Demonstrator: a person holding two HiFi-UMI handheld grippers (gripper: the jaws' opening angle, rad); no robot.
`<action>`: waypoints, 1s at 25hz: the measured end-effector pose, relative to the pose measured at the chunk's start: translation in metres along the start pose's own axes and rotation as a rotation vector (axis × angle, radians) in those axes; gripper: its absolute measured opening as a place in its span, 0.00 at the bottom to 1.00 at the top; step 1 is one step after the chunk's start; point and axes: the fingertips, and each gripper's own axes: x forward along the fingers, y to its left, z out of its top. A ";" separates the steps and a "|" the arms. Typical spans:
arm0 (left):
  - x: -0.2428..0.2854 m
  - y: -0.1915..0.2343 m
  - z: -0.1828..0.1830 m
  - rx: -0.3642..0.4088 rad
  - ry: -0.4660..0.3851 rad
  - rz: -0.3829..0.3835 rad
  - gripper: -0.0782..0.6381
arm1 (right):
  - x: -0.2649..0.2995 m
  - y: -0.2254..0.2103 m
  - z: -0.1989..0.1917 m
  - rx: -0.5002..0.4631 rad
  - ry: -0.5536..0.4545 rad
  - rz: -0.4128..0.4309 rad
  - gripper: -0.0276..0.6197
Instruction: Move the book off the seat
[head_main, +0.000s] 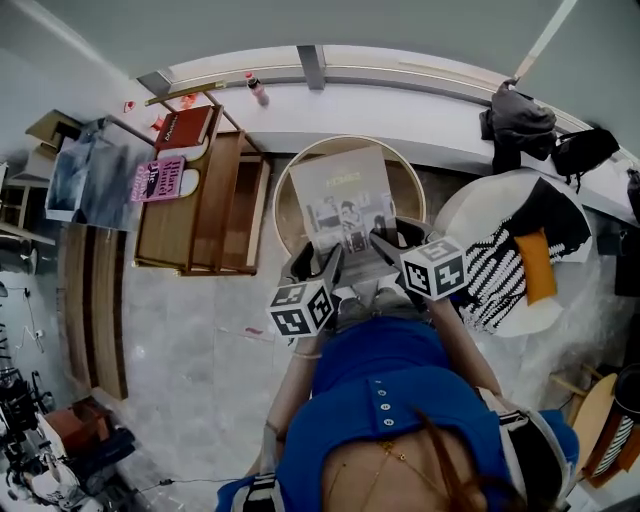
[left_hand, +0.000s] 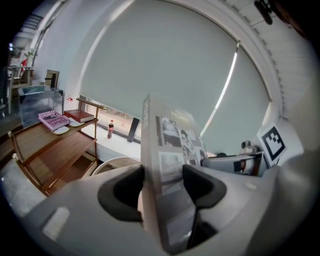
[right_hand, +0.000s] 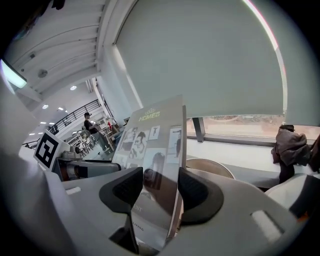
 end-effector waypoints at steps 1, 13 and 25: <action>0.001 -0.003 0.001 -0.004 -0.006 0.007 0.45 | -0.002 -0.002 0.002 -0.009 0.000 0.006 0.38; -0.002 -0.017 0.005 -0.031 -0.043 0.050 0.45 | -0.012 -0.008 0.011 -0.048 -0.003 0.041 0.38; -0.001 -0.017 0.005 -0.029 -0.030 0.042 0.45 | -0.012 -0.010 0.010 -0.035 0.001 0.042 0.38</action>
